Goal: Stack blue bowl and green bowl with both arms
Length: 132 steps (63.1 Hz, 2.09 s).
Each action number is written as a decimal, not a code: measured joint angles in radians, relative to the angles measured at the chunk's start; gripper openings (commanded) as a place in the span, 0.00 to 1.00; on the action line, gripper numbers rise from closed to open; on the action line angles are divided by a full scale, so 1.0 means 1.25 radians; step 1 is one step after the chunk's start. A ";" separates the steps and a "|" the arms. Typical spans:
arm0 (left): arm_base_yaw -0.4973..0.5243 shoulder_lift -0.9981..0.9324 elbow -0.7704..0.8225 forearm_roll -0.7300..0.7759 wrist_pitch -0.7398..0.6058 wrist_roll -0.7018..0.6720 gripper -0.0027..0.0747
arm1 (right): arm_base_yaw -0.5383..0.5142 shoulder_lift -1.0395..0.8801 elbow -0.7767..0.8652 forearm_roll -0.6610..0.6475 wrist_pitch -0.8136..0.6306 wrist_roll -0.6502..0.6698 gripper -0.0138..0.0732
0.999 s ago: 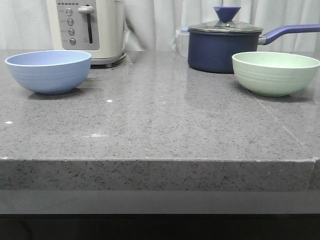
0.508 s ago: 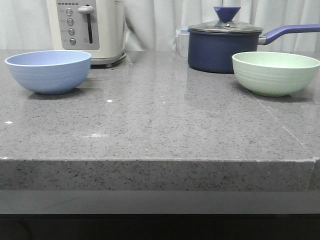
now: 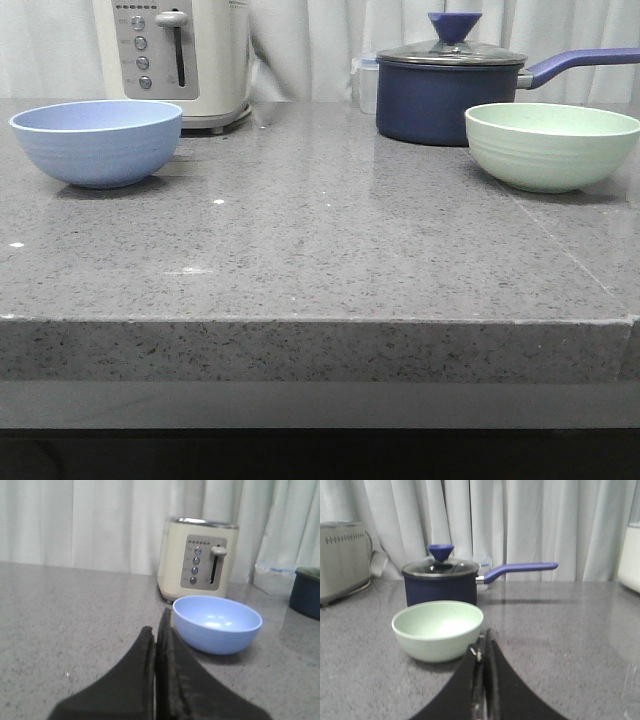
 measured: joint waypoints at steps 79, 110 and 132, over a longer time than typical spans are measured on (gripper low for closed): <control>0.000 0.500 -0.506 0.035 0.408 0.000 0.70 | 0.000 0.584 -0.468 0.000 0.490 -0.040 0.73; -0.058 0.555 -0.506 0.033 0.377 0.010 0.65 | 0.000 0.793 -0.621 0.027 0.521 -0.042 0.76; -0.242 0.556 -0.506 0.077 0.354 0.023 0.65 | -0.125 1.110 -0.893 0.158 0.667 -0.118 0.76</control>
